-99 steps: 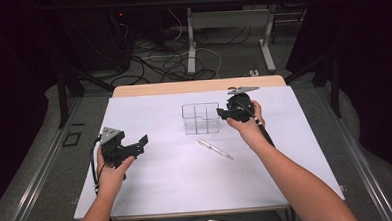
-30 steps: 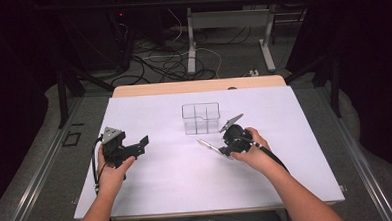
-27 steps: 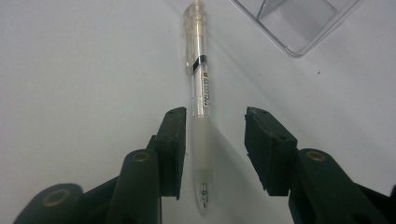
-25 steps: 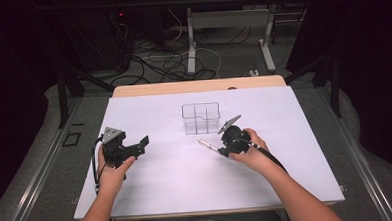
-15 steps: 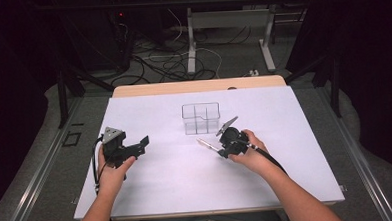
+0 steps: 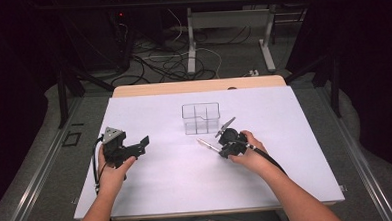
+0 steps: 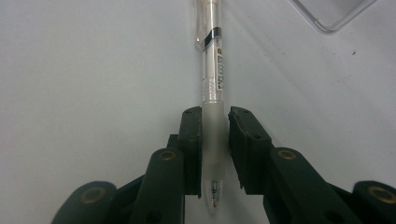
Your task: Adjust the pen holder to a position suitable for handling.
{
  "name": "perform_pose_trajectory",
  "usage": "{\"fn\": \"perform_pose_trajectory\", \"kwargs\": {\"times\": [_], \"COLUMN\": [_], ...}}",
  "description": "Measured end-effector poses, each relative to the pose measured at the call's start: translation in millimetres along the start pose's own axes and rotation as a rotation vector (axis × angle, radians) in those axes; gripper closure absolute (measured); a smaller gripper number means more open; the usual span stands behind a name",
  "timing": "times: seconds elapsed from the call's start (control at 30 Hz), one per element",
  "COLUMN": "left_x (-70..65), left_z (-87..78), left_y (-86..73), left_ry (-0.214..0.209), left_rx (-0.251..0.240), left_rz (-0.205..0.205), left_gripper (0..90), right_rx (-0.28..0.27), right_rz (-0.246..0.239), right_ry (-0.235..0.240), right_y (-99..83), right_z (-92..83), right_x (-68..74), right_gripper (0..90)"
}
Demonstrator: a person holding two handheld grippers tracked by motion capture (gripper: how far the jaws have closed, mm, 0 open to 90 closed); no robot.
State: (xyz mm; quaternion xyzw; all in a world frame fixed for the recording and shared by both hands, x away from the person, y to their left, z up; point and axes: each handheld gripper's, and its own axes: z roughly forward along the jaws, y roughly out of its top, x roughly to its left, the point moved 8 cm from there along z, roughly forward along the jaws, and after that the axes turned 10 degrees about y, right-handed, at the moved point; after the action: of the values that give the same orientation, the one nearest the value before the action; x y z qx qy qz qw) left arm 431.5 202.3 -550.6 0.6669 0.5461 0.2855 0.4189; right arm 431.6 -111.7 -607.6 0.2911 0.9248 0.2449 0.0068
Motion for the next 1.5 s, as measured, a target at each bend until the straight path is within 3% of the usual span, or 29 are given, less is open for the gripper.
{"fn": "perform_pose_trajectory", "kwargs": {"times": [0.27, 0.4, 0.43, 0.8, 1.17, 1.5], "left_x": [-0.2, -0.5, -0.7, -0.9, -0.8, -1.3], "left_z": [0.4, 0.5, 0.7, 1.1, 1.1, 1.1], "left_y": [-0.3, -0.7, -0.6, -1.2, -1.1, -1.3], "left_ry": [0.001, 0.0, 0.0, 0.0, 0.0, -0.002], "left_rx": [0.002, 0.006, 0.004, 0.008, 0.008, 0.01], "left_rz": [0.002, 0.002, 0.003, 0.003, 0.004, 0.01], "left_gripper": [5.3, 5.3, 5.3, 5.3, 5.3, 5.3], "right_rx": [0.022, 0.009, 0.012, 0.016, 0.004, -0.044], "right_rz": [0.022, 0.009, 0.027, -0.004, -0.116, -0.265], "right_ry": [0.008, 0.006, 0.008, -0.007, -0.054, -0.158], "right_y": [-0.9, 0.4, 0.0, 0.8, 4.7, 14.2], "right_z": [-0.8, 0.5, 0.4, 0.4, -0.5, -9.6], "right_x": [1.3, 1.5, 2.3, 2.4, 10.7, 17.2], "right_gripper": [79.6, 79.7, 79.7, 79.9, 80.0, 80.0]}}
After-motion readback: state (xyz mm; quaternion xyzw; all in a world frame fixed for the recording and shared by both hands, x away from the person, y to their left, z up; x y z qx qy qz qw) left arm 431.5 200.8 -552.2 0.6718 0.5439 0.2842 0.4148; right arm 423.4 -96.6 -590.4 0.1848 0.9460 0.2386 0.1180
